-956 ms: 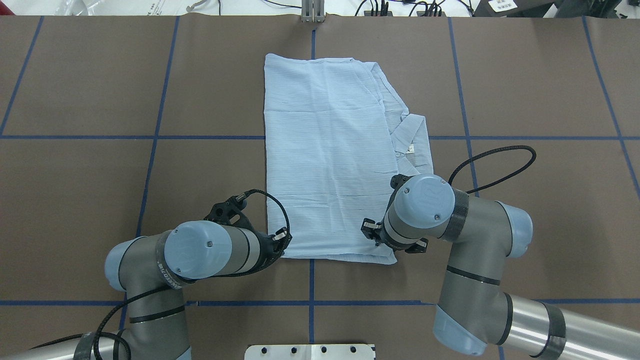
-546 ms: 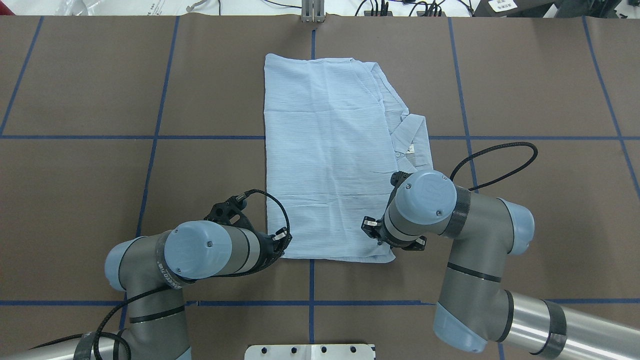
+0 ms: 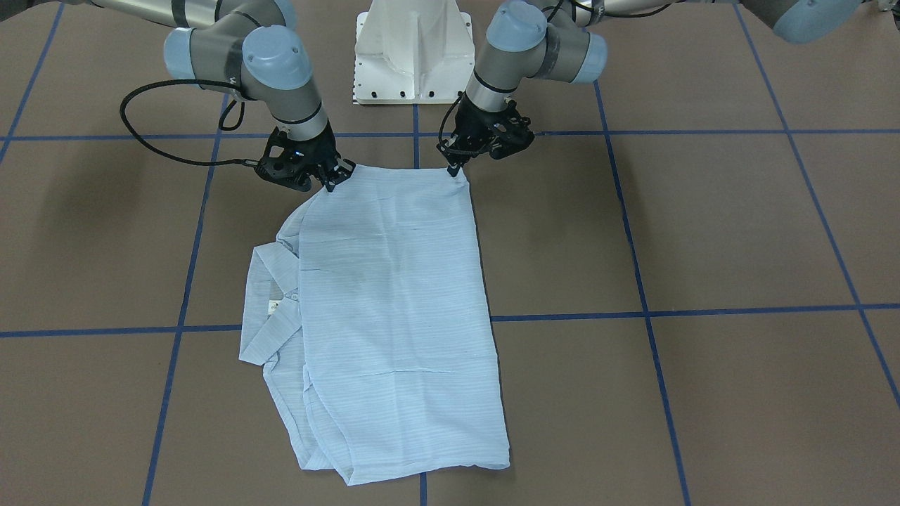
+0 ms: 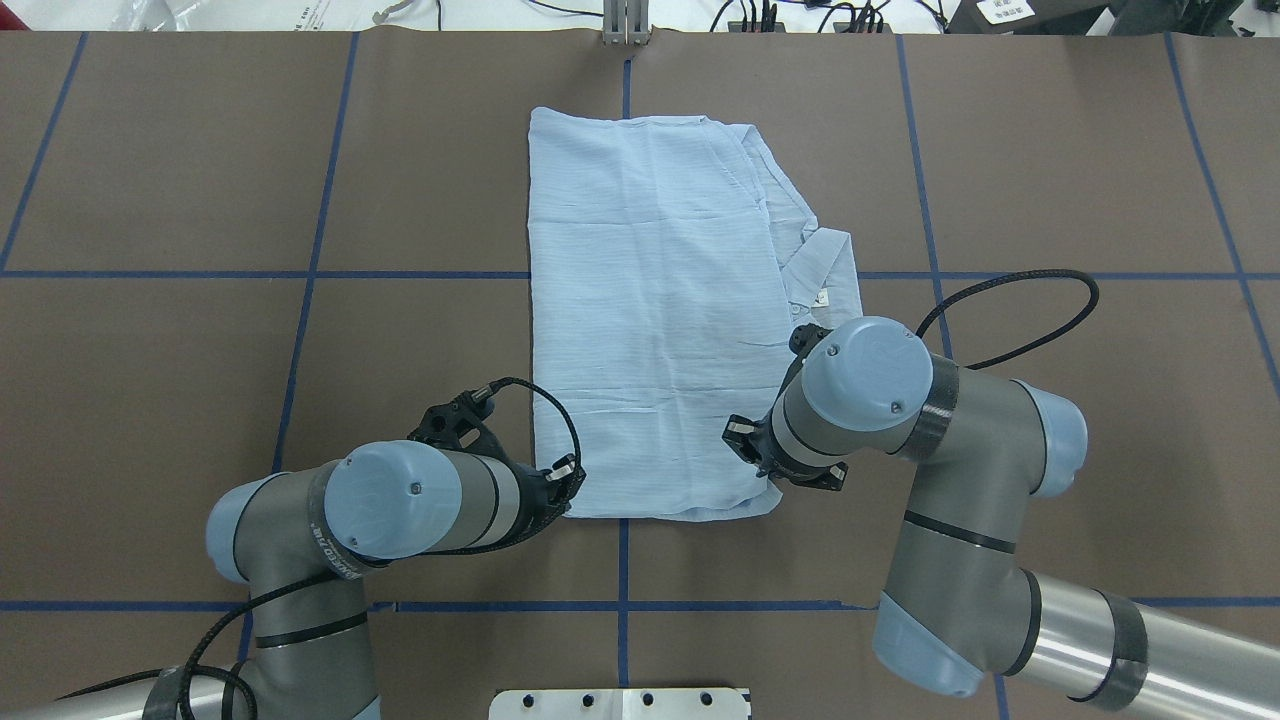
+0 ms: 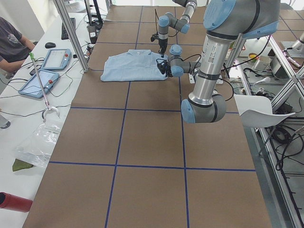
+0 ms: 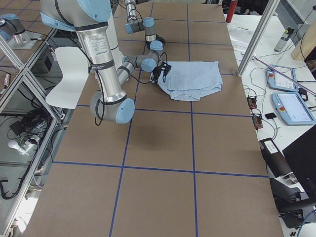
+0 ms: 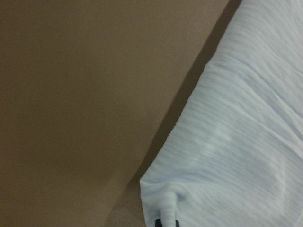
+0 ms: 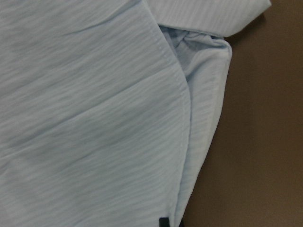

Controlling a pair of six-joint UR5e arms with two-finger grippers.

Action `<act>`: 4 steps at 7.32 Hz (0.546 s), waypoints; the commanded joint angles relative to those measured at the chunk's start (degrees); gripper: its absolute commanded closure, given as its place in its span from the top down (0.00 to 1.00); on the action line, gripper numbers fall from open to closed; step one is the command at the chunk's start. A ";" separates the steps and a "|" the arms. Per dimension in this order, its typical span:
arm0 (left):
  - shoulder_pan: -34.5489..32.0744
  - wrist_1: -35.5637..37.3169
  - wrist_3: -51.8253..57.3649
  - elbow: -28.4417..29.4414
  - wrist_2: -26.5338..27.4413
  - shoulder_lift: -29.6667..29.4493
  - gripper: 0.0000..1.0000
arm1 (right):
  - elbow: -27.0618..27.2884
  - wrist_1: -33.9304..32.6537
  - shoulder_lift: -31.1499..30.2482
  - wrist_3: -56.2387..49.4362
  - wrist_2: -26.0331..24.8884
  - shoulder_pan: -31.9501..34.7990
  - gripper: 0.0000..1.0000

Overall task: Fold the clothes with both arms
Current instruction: 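Grasp the shirt's near edge by the collar with the right gripper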

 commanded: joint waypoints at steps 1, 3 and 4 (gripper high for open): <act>-0.17 0.24 0.00 -1.87 0.09 0.73 0.00 | 2.65 0.08 -0.06 0.16 0.82 -0.26 0.00; 0.26 1.29 0.00 -6.08 0.18 2.14 0.00 | 7.12 0.08 -1.20 0.16 2.49 -0.09 0.00; 1.05 4.86 0.00 -9.23 0.09 2.05 0.00 | 9.93 0.08 -2.16 0.16 3.71 0.00 0.00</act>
